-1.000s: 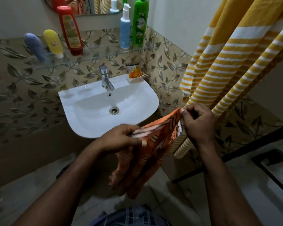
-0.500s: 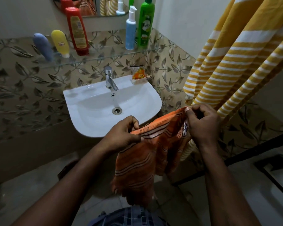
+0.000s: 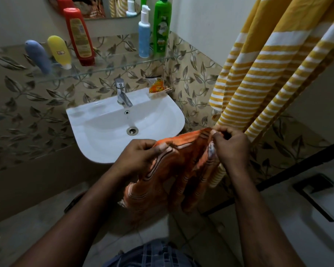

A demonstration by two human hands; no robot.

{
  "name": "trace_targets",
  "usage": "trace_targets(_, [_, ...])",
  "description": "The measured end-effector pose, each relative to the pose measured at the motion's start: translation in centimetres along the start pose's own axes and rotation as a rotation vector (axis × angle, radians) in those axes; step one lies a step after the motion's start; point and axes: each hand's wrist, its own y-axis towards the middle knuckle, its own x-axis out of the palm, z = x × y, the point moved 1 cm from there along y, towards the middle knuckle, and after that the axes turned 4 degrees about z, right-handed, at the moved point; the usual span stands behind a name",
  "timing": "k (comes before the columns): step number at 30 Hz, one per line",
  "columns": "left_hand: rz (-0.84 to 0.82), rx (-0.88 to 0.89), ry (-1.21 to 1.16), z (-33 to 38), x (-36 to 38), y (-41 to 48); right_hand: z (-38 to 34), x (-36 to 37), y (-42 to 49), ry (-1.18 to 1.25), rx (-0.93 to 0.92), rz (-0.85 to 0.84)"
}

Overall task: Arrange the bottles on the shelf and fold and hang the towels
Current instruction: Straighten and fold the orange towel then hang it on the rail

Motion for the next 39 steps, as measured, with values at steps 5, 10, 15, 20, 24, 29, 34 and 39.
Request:
trace_targets(5, [0.006,0.285,0.382,1.9,1.5,1.0,-1.3,1.1,-2.4,-0.005,-0.305,-0.240])
trace_targets(10, [-0.172,0.434,0.679,3.3,2.0,1.1,-2.3,2.1,-3.5,-0.009,-0.550,-0.567])
trace_targets(15, [-0.030,0.341,0.608,3.4,1.2,1.2,-1.4,1.7,-3.2,-0.082,-0.393,-0.289])
trace_targets(20, [-0.201,0.105,0.976,0.0,-0.3,1.5,-0.7,0.2,-1.0,0.045,-0.100,-0.043])
trace_targets(24, [-0.204,0.045,0.853,-1.6,-0.9,0.8,-0.7,-0.1,-0.6,0.031,-0.037,-0.005])
trace_targets(29, [-0.034,-0.021,0.476,-2.3,-2.5,0.8,0.0,-0.3,-0.2,-0.013,0.073,0.060])
trace_targets(34, [0.121,-0.008,-0.227,0.0,-0.4,-0.4,0.6,0.3,-1.0,0.013,0.113,-0.037])
trace_targets(39, [0.040,0.069,-0.219,4.4,1.9,-1.7,0.2,-0.4,-2.3,0.033,-0.026,0.010])
